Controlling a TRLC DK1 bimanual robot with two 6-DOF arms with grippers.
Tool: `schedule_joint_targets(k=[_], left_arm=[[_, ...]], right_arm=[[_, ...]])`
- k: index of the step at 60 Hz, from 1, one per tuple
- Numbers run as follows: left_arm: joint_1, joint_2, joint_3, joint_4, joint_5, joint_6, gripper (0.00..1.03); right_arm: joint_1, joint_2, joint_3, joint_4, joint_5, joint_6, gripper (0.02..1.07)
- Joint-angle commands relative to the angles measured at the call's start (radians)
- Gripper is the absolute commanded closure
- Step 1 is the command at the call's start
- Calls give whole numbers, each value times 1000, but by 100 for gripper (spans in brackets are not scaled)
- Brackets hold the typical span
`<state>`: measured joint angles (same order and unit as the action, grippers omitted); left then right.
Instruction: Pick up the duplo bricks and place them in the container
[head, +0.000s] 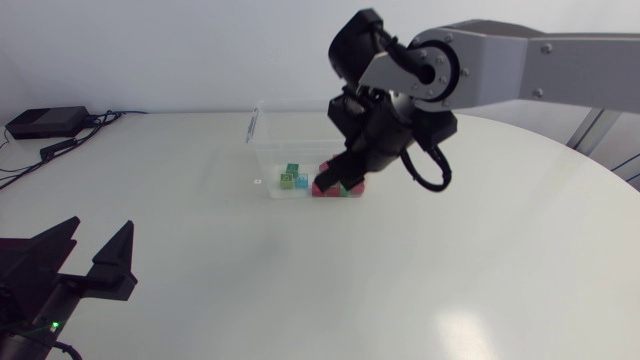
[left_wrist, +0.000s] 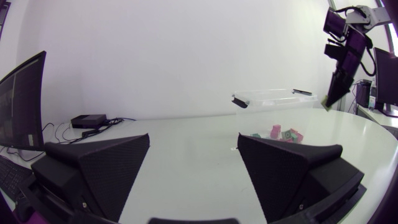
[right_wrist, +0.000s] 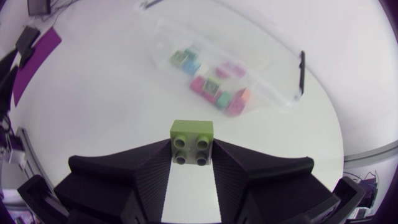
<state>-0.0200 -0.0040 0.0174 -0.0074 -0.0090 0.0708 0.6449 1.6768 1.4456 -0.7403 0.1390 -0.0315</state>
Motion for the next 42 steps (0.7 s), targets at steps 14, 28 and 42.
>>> schedule_joint_targets(k=[14, 28, 42], left_arm=[[2, -7, -16, -2, 3, -17, 5], [2, -7, -16, -2, 1, -17, 5], [2, -7, -16, -2, 3, -17, 5]], right_arm=[[-90, 167, 150, 337, -19, 35, 100], [-117, 359, 286, 427, 24, 41, 40], [-129, 302, 236, 464, 48, 35, 7]])
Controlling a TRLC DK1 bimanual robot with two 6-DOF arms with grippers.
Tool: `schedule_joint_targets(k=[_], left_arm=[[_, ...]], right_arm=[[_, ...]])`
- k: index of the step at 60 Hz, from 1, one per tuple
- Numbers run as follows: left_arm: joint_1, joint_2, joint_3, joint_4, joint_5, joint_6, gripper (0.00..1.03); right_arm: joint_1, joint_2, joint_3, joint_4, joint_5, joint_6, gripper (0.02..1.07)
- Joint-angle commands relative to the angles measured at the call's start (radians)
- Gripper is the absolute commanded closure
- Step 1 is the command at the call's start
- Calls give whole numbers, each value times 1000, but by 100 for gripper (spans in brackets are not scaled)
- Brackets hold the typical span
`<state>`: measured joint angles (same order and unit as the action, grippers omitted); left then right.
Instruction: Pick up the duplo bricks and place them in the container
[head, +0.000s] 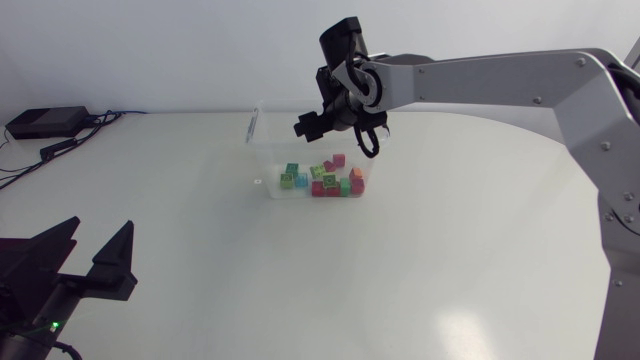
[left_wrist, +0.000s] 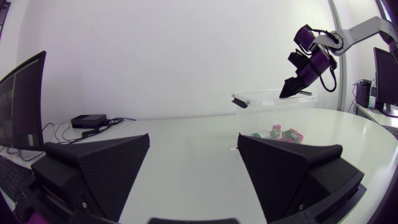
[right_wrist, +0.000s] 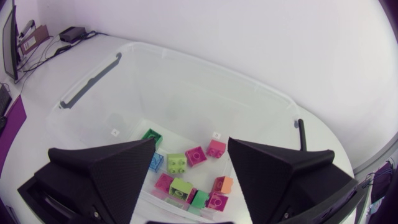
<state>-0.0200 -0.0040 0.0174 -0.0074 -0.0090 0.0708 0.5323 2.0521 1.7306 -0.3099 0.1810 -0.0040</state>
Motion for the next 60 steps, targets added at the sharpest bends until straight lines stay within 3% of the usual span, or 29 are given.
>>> schedule_joint_targets(k=[1, 17, 27, 51, 60], left_arm=[[2, -7, -16, -2, 3, -17, 5], [2, -7, -16, -2, 3, -17, 5], [2, -7, -16, -2, 3, -17, 5], [2, -7, -16, -2, 3, -17, 5], [2, -7, -16, -2, 3, -17, 5]], right_arm=[[-20, -95, -71, 48, 6, 4, 7], [-196, -491, -551, 318, -6, -71, 7], [-319, -630, -753, 457, -32, -117, 7], [-700, -862, -1180, 712, -265, -168, 7], [-776, -965, -1316, 789, -301, -182, 7]])
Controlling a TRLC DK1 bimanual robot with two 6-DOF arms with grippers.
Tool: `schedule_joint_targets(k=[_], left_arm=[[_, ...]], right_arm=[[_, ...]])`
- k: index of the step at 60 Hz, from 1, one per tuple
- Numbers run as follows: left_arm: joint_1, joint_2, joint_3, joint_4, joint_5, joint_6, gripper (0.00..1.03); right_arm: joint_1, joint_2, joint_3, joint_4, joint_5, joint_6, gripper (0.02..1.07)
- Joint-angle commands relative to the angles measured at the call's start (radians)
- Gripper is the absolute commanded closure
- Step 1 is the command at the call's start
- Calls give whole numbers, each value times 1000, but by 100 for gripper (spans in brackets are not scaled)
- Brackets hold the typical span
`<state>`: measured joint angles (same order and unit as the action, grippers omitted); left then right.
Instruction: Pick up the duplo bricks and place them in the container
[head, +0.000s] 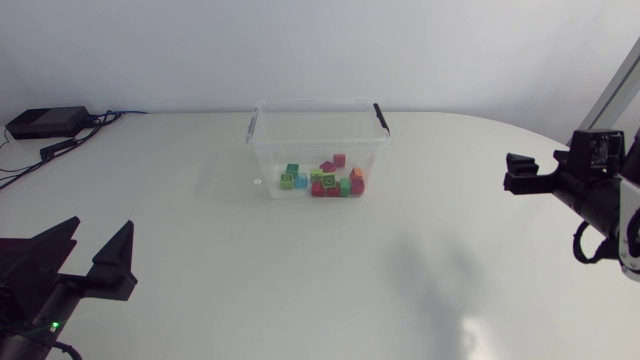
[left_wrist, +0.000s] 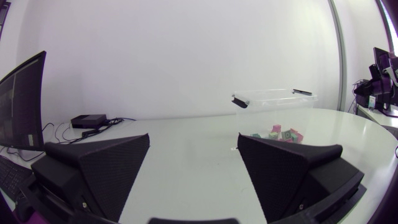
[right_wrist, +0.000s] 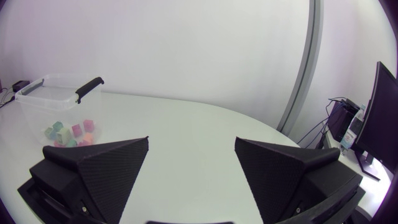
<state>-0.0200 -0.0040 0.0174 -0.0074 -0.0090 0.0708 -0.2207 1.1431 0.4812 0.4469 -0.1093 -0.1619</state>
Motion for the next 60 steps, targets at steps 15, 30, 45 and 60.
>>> schedule_joint_targets(k=[15, 30, 45, 60], left_arm=[[2, -7, -16, -2, 3, -17, 5], [3, -6, -16, -1, 3, -20, 5], [8, -3, -16, 2, 5, -37, 5], [14, 1, -17, 5, 7, -55, 5]], right_arm=[[-39, -309, -256, 41, -13, -41, 7], [-20, -671, -371, -91, -14, -36, 7], [59, -827, -407, -209, 27, 30, 12], [144, -992, -446, -333, 70, 99, 8]])
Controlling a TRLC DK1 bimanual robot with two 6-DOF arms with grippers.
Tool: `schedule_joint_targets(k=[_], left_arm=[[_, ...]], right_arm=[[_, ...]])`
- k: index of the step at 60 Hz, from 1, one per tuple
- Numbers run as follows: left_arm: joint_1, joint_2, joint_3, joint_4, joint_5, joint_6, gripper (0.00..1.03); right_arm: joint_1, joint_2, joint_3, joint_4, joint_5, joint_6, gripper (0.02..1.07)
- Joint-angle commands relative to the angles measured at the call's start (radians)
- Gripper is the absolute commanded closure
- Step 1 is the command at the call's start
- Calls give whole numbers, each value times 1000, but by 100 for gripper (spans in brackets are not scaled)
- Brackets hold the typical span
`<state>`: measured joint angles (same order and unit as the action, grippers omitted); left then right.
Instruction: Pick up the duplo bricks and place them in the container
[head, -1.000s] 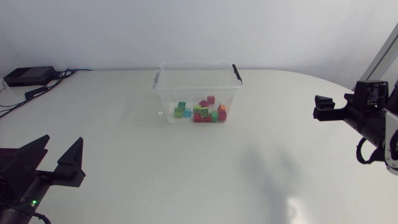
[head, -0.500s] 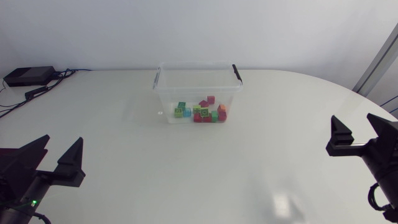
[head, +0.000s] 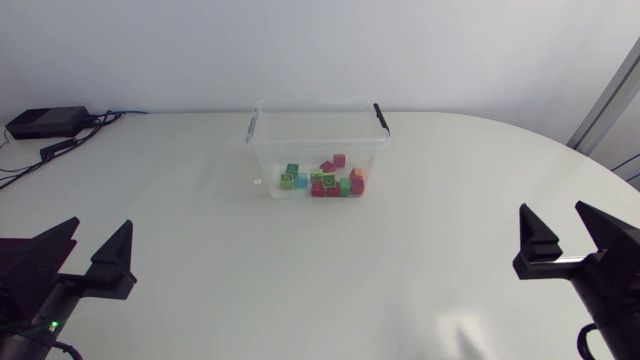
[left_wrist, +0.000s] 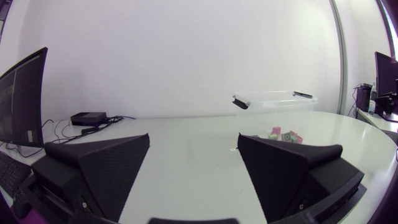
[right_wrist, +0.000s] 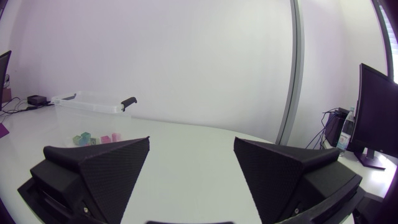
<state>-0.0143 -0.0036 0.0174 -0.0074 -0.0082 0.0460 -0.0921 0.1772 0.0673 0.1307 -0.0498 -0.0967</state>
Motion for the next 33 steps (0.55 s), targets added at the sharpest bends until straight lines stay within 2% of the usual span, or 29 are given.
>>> schedule_joint_targets(k=[1, 13, 33], left_arm=[[9, 0, -17, 5, 6, -30, 5], [14, 4, -17, 7, 8, -46, 5], [14, 4, -17, 7, 8, -46, 5]], right_arm=[[17, -31, -33, -20, 11, 35, 8], [90, -174, -67, -128, 49, 95, 7], [92, -177, -67, -131, 50, 97, 7]])
